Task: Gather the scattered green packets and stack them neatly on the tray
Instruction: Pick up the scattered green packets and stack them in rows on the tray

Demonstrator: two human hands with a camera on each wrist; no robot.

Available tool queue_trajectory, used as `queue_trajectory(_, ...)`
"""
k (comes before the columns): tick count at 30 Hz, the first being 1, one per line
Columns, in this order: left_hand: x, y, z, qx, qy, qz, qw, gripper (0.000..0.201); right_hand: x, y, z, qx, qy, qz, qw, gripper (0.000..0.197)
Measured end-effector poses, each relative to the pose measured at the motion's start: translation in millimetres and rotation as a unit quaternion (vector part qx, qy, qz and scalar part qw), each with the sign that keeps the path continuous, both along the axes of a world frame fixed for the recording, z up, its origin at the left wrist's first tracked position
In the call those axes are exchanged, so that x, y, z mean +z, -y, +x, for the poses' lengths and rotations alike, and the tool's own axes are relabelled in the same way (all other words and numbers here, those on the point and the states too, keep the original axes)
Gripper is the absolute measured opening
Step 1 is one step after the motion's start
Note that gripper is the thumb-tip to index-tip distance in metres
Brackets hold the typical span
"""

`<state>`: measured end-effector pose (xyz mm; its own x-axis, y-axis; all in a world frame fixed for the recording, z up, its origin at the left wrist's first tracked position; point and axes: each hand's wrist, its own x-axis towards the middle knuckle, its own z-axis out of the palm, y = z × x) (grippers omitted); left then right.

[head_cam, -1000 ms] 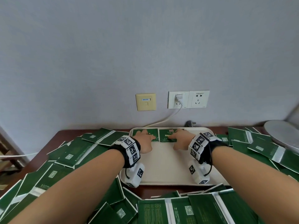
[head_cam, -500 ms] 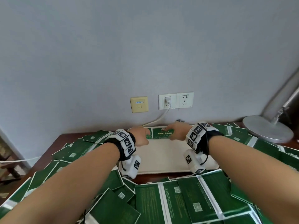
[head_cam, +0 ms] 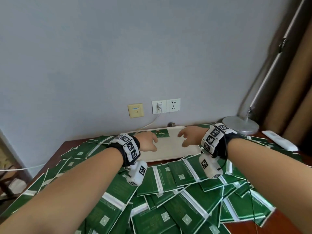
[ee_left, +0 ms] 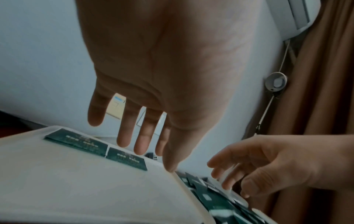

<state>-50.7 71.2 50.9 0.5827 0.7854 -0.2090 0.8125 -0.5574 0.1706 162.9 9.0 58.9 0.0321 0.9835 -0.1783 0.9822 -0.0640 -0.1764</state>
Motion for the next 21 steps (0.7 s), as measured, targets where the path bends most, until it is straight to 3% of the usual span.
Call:
queue_trajectory(4, -22.7, 20.0, 6.9, -0.006, -0.009, -0.016, 1.0, 0.044, -15.9, 27.1, 0.7, 0.005, 0.01, -0.024, 1.0, 0.059)
queue_trajectory(14, -51.6, 40.7, -17.1, 0.016, -0.043, -0.083, 0.995, 0.057, -54.2, 41.4, -30.4, 0.111, -0.005, -0.064, 0.992, 0.063)
queue_trajectory(21, -55.6, 39.2, -36.2, 0.039, -0.044, -0.082, 0.995, 0.06, -70.0, 30.3, -47.4, 0.099, -0.015, -0.086, 0.991, 0.07)
